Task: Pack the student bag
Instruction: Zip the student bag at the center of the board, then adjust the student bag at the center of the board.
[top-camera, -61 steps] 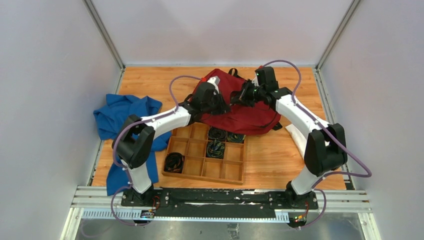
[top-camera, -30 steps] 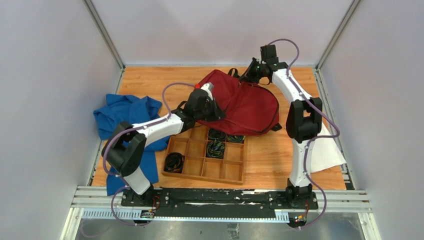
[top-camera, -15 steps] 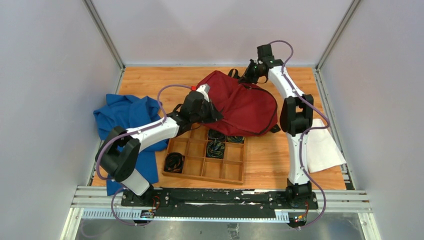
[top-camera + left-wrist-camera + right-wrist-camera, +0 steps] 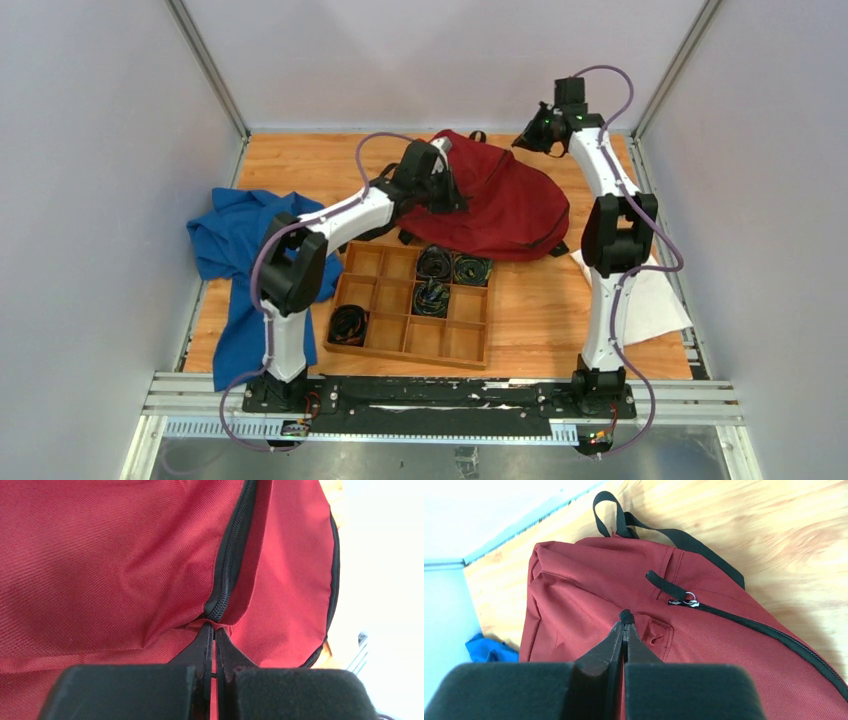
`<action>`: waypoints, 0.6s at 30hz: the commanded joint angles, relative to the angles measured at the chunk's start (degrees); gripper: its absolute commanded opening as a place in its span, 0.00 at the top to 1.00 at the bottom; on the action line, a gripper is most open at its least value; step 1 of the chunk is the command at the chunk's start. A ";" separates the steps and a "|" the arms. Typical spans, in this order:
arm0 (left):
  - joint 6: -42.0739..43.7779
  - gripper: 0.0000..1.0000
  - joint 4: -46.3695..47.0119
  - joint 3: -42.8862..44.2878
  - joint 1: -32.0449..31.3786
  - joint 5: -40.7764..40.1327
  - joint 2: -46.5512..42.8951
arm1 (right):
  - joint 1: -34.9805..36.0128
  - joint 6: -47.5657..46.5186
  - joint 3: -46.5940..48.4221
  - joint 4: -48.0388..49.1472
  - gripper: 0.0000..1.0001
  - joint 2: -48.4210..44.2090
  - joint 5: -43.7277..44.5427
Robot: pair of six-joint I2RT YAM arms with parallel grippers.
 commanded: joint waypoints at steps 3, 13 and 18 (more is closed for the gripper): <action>2.88 0.77 -6.73 17.28 1.17 4.27 10.27 | -4.44 -1.33 1.84 2.80 1.00 -0.29 0.10; 9.36 0.23 -17.01 19.24 1.26 -8.02 -1.23 | -4.79 -7.44 -7.73 -0.35 0.25 -15.85 4.98; 13.36 0.19 -19.31 9.54 1.17 -19.74 -18.42 | -2.68 -10.72 -26.47 -0.48 0.18 -34.31 12.73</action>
